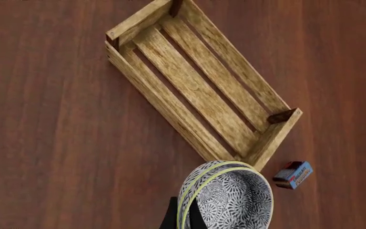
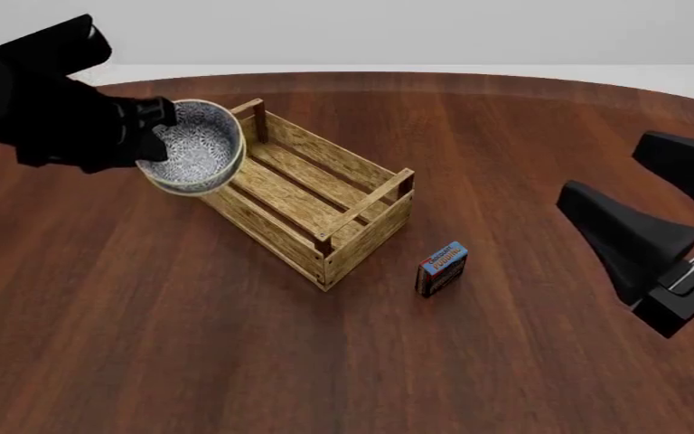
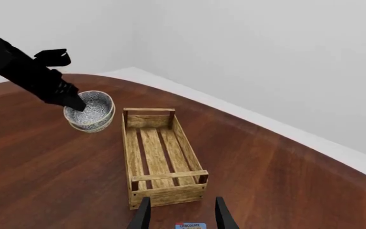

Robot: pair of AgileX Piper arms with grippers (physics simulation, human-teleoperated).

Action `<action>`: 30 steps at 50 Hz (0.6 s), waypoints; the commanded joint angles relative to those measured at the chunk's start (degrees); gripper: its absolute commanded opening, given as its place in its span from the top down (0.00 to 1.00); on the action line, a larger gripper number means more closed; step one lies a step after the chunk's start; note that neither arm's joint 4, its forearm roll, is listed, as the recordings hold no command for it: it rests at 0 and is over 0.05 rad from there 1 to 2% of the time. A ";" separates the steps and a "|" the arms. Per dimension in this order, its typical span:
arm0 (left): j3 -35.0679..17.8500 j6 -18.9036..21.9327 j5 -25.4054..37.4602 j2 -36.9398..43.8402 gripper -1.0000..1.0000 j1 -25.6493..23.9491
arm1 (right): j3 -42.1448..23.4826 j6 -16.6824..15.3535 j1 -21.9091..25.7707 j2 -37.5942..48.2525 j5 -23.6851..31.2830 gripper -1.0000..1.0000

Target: Stack the right bowl on the left bowl and place them in the tray.

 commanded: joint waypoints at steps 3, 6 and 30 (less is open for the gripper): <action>-0.83 5.12 -1.51 4.86 1.00 2.90 | 0.30 0.07 0.03 1.76 -1.37 0.00; -4.01 4.74 -0.47 6.55 1.00 2.35 | 0.38 0.08 0.00 2.14 -1.65 0.00; -21.91 4.75 4.79 18.88 1.00 2.62 | 0.65 0.48 -1.17 4.16 -3.26 0.00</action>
